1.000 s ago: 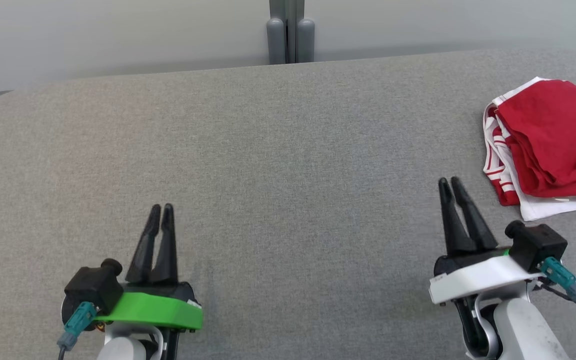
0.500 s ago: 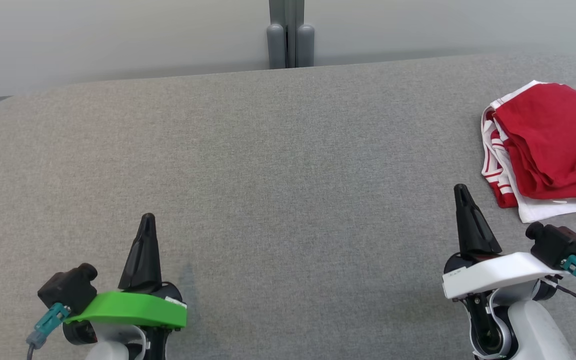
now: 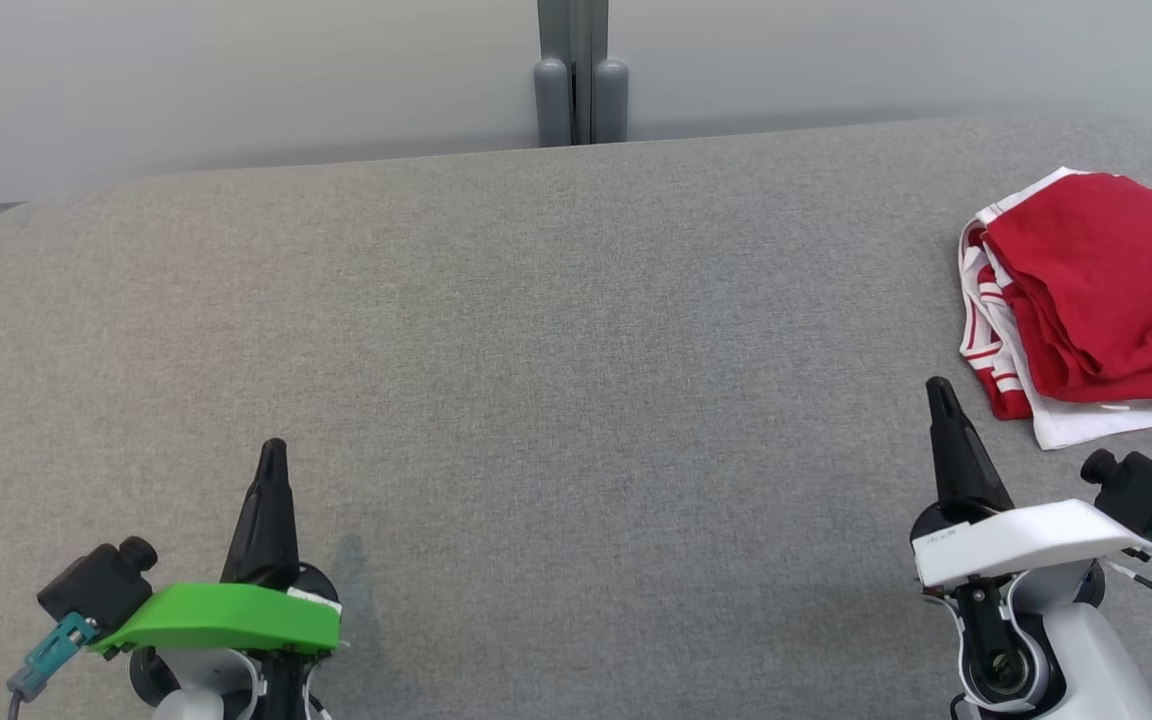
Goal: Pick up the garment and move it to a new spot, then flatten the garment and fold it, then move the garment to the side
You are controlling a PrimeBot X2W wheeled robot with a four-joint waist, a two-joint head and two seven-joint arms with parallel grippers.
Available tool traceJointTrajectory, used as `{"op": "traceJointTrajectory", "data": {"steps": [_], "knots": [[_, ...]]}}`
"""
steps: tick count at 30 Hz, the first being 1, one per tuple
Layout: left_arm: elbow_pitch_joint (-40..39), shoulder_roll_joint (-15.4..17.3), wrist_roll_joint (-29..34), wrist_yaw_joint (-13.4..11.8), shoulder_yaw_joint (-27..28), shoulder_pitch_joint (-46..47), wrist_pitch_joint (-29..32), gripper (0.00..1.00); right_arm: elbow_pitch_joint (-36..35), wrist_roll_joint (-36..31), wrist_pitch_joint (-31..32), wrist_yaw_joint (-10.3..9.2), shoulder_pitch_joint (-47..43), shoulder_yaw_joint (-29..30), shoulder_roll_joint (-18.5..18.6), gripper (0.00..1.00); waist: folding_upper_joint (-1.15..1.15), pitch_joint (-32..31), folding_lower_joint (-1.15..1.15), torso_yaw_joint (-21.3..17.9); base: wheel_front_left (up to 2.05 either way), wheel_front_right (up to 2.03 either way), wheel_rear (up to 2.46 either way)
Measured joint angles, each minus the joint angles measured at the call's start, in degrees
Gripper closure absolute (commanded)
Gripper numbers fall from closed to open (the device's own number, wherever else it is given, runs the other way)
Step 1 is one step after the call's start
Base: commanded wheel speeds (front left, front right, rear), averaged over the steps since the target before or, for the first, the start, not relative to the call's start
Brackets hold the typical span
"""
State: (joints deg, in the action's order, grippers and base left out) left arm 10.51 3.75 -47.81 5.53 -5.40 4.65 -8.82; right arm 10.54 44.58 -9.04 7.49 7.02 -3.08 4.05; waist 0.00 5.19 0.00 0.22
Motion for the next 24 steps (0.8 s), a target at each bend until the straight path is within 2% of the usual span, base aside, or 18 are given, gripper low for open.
{"op": "traceJointTrajectory", "data": {"steps": [24], "knots": [[0.99, 0.48, -15.89, 0.56, 2.90, 0.08, 4.22, 1.00, 1.09, 16.85, 4.30, -0.01, -0.43, 2.05, 0.34, 1.00, 0.00, -1.25, 0.00, -0.05, 0.00, 0.00, 0.00]]}}
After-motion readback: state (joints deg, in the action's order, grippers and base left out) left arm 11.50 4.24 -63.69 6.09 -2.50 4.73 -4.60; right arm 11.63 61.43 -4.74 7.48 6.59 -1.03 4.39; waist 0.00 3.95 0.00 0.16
